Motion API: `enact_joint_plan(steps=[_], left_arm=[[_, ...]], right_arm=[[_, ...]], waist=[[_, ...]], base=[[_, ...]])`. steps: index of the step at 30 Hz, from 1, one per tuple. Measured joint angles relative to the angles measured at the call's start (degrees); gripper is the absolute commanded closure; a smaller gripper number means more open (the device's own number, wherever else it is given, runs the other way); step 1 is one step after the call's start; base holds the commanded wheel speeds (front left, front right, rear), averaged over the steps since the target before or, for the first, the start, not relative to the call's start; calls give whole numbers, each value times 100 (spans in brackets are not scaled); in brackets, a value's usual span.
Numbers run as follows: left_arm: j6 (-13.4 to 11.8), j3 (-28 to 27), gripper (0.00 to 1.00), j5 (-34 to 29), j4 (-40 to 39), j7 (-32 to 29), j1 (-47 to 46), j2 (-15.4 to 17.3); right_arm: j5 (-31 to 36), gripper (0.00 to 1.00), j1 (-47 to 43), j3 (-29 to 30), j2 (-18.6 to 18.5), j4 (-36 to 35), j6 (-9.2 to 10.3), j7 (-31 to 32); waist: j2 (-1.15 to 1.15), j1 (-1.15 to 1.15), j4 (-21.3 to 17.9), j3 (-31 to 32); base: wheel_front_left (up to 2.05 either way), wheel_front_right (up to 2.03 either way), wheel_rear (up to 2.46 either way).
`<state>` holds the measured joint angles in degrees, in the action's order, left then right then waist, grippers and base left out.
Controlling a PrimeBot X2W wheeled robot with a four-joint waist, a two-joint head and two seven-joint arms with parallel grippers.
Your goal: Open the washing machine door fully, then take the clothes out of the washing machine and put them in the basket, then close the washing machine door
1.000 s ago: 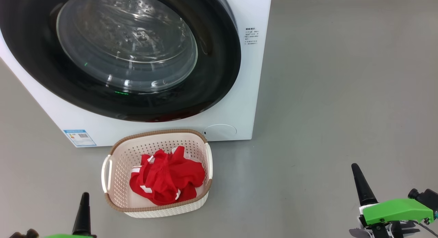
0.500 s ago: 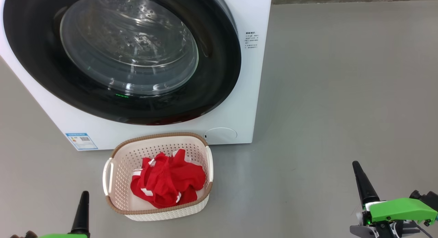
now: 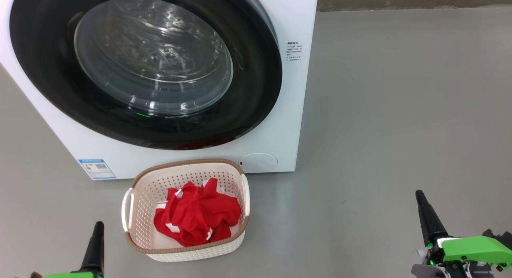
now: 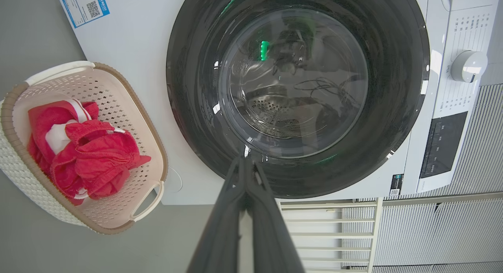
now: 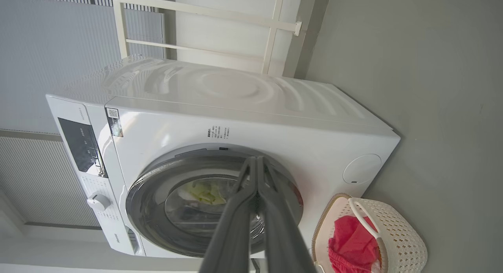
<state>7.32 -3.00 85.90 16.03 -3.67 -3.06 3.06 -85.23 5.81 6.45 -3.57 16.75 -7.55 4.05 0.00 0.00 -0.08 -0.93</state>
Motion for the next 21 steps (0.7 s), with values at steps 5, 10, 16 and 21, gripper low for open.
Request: enact_joint_plan(steps=[5,10,16,21], left_arm=[[0,-30,100,302,-22,-85,-22,-10],[0,-55,100,592,-31,-153,-23,-18],[0,-67,100,667,-44,-187,-48,-38],[0,-71,100,667,-47,-187,-90,-41]], right_arm=[[-298,100,-12,31,23,-44,0,93],[-576,100,-12,78,47,-81,0,177],[-671,100,-13,111,59,-98,0,192],[-671,100,-13,114,60,-99,1,192]], waist=[[0,0,4,35],[0,0,7,71],[0,0,8,76],[0,0,8,76]], base=[[0,0,0],[0,0,0],[0,0,0],[0,0,0]])
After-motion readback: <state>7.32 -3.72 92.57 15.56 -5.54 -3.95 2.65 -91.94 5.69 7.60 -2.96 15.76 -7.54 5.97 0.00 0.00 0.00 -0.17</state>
